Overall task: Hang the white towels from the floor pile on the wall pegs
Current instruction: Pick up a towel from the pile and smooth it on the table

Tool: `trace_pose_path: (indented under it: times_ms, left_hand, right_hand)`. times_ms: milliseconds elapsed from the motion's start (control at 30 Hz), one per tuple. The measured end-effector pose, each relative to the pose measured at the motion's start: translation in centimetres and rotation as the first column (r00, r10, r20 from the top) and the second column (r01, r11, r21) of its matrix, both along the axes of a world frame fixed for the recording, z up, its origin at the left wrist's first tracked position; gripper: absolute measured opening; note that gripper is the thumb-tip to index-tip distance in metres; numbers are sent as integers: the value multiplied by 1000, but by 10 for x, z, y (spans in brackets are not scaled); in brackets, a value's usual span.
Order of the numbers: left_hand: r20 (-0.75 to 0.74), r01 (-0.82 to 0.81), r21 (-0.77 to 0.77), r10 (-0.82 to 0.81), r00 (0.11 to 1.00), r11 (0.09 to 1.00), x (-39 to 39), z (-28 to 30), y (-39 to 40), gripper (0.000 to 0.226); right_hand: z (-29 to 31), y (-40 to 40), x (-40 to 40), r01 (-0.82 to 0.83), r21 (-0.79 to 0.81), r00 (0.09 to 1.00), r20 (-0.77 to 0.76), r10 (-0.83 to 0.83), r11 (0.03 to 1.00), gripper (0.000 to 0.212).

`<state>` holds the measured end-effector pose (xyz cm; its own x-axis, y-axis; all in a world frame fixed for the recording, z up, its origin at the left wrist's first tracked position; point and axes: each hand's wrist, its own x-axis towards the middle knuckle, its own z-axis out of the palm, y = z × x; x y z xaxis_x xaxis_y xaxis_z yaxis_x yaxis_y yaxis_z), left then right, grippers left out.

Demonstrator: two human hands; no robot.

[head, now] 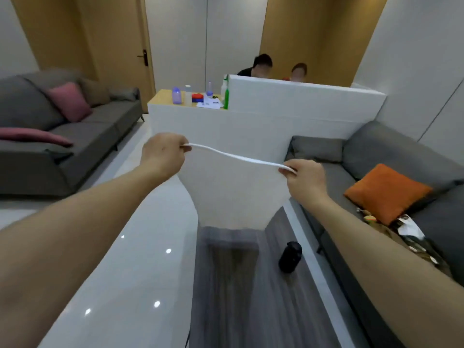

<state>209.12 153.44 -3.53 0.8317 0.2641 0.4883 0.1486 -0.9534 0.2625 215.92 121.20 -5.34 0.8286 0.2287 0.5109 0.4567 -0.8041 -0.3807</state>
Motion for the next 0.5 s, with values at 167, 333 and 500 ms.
trace_pose_path:
  times_ms: [167, 333, 500]
  left_hand:
    - [-179, -37, -23, 32, 983, 999, -75, -102, -63, 25]
    - [-439, -17, 3, 17, 898, 1000, -149, -211, -126, 25]
    - [-642, 4, -17, -15, 767, 1000, -229, -294, -170, 23]
  right_hand:
    - [-104, -53, -45, -92, -153, 972, -228, 56, 984, 21]
    - [-208, -115, -105, -142, -344, 896, -444, -27, 928, 32]
    - [-269, -162, -180, -225, -375, 797, -601, -51, 899, 38]
